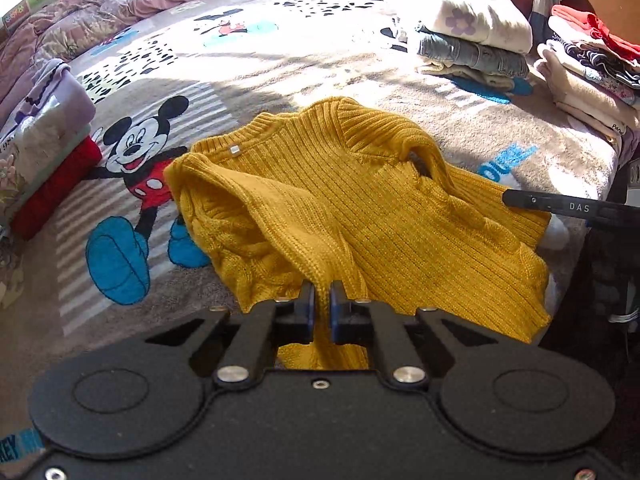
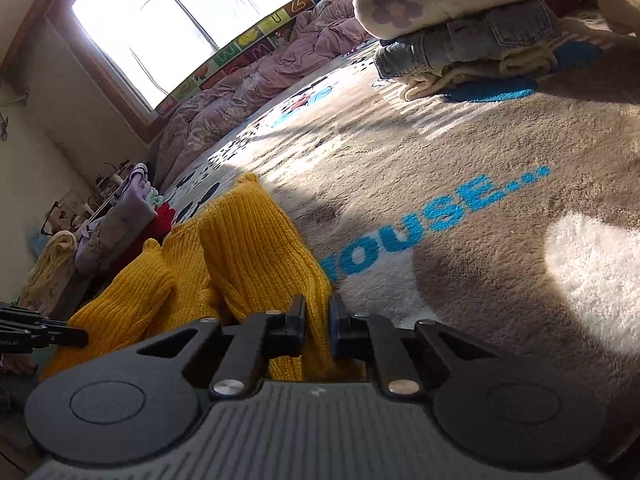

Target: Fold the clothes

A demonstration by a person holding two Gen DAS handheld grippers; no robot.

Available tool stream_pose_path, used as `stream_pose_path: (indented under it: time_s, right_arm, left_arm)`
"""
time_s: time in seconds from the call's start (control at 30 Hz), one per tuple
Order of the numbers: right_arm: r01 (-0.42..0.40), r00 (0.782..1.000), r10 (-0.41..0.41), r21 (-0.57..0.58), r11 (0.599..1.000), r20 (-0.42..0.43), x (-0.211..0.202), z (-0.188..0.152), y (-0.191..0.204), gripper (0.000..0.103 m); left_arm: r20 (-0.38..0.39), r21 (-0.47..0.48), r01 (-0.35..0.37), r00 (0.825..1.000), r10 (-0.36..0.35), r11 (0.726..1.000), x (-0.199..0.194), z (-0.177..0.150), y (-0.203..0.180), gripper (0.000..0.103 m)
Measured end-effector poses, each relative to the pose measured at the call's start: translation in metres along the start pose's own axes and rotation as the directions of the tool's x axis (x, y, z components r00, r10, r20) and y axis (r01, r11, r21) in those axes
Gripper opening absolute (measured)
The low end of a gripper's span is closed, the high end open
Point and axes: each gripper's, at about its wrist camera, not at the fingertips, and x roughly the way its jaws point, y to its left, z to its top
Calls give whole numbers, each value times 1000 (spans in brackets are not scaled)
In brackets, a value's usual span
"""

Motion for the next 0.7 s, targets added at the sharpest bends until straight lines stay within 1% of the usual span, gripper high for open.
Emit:
stream_pose_path:
  time_s: [0.07,0.17,0.27,0.37,0.4,0.47,0.57,0.63,0.7]
  right_arm:
    - [-1,1000,1,-2,1000,10,-1,4,0,14]
    - [14,1000,-14,15,1000,22,0,13,-7,14]
    - [30,999,-31,28,999,34,0,21,-14,14]
    - [49,998,-50,28,998,39,1,27,-18,14]
    - [53,998,-54,23,998,41,1,28,-19,14]
    - [64,997,-64,9,998,47,1,32,-19,14]
    - [86,995,-85,-19,996,58,2,41,-18,13]
    - [107,992,-104,-49,993,71,2,49,-16,13]
    - [132,988,-124,-88,987,93,1,61,-13,13]
  left_arm:
    - [12,-9,-36,999,36,999,-15,-1,21,6]
    - [24,-54,-105,994,106,993,-35,-8,61,6]
    - [7,-103,-168,985,170,980,-45,-23,97,6]
    - [-34,-147,-225,974,223,963,-48,-41,130,5]
    - [-55,-153,-251,968,246,956,-46,-47,139,5]
    - [-87,-156,-289,957,278,945,-43,-57,152,5]
    - [-121,-119,-360,930,347,925,-38,-71,170,5]
    - [-132,-138,-366,928,350,920,-39,-76,183,5]
    - [-125,-136,-377,924,362,916,-41,-77,188,5]
